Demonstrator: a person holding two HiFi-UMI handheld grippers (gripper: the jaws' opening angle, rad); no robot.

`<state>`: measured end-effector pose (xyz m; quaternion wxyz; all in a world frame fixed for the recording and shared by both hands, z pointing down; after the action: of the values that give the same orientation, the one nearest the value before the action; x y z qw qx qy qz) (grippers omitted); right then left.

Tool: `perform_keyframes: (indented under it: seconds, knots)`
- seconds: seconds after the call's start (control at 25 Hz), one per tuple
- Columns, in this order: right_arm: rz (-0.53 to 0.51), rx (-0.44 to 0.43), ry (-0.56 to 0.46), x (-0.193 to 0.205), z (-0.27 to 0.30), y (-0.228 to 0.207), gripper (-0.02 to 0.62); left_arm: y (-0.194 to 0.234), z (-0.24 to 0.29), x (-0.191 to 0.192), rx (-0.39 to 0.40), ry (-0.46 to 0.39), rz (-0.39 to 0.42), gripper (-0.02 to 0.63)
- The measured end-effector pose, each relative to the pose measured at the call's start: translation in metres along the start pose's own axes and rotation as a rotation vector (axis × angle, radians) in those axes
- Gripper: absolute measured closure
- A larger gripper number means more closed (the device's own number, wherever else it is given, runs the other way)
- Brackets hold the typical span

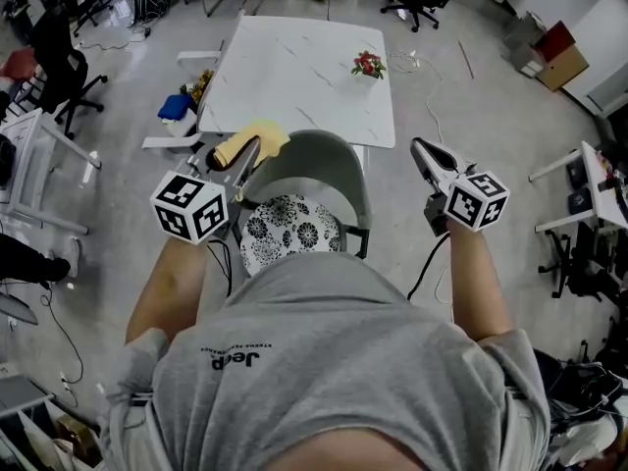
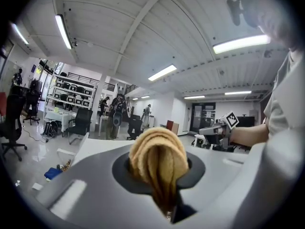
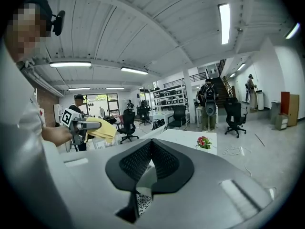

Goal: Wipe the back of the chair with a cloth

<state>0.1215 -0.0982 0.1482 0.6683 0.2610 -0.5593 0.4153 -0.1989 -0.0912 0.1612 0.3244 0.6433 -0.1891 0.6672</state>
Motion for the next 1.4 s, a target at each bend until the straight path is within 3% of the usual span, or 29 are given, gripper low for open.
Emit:
perform_keyframes:
  seconds: [1.4]
  knots:
    - [-0.019, 0.017, 0.002, 0.007, -0.008, 0.003, 0.593, -0.006, -0.004, 0.000, 0.005, -0.010, 0.001, 0.499]
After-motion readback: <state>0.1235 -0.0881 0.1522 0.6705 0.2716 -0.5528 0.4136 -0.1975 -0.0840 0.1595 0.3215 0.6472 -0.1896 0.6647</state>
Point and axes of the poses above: the fingertips, and each gripper's own axes: z forward along the fingers, y to its left, x out of its underside, the point moved 2 cm from there along -z, backward along the fingers, and after that the axes turned 6 degrees about x, right-handed, at the moved point
